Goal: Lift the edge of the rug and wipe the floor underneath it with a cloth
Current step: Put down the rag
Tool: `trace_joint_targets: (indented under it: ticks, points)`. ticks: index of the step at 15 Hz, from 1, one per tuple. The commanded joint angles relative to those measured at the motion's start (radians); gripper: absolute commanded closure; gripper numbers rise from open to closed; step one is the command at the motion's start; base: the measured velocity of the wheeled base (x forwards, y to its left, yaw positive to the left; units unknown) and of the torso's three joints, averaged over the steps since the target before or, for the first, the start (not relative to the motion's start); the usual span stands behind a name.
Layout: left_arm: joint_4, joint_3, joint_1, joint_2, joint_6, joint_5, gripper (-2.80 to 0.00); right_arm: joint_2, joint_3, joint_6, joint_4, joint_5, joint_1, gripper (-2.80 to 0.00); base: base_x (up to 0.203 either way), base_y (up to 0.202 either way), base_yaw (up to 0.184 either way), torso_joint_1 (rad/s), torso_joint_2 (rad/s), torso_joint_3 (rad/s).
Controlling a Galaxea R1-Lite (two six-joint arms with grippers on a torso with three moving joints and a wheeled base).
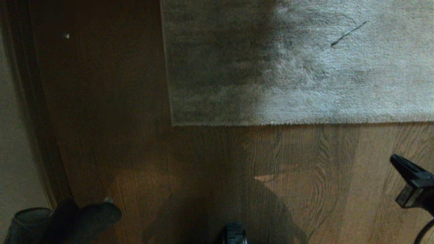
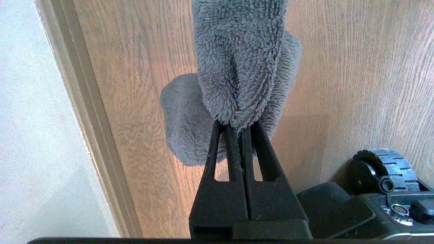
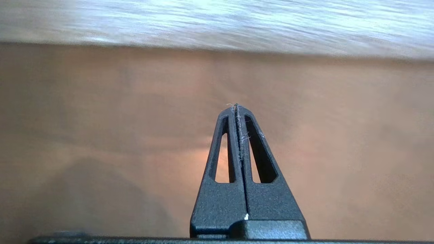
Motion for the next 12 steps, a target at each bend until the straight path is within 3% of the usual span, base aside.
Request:
trace_joint_targets:
  ticks: [1,5,9,12]
  points:
    - [0.0,0.0,0.0,0.0,0.0,0.0,0.0,-0.236,0.019,-0.004,0.153,0.008,-0.099,0.0,0.0,0.0,0.0,0.0,0.0,0.0]
    - [0.0,0.0,0.0,0.0,0.0,0.0,0.0,-0.585,0.026,-0.016,0.542,0.112,-0.241,0.0,0.0,0.0,0.0,0.0,0.0,0.0]
    - [0.0,0.0,0.0,0.0,0.0,0.0,0.0,-0.849,0.027,-0.049,0.899,0.154,-0.273,0.0,0.0,0.0,0.0,0.0,0.0,0.0]
    - [0.0,0.0,0.0,0.0,0.0,0.0,0.0,-0.963,0.028,-0.051,1.023,0.224,-0.272,0.0,0.0,0.0,0.0,0.0,0.0,0.0]
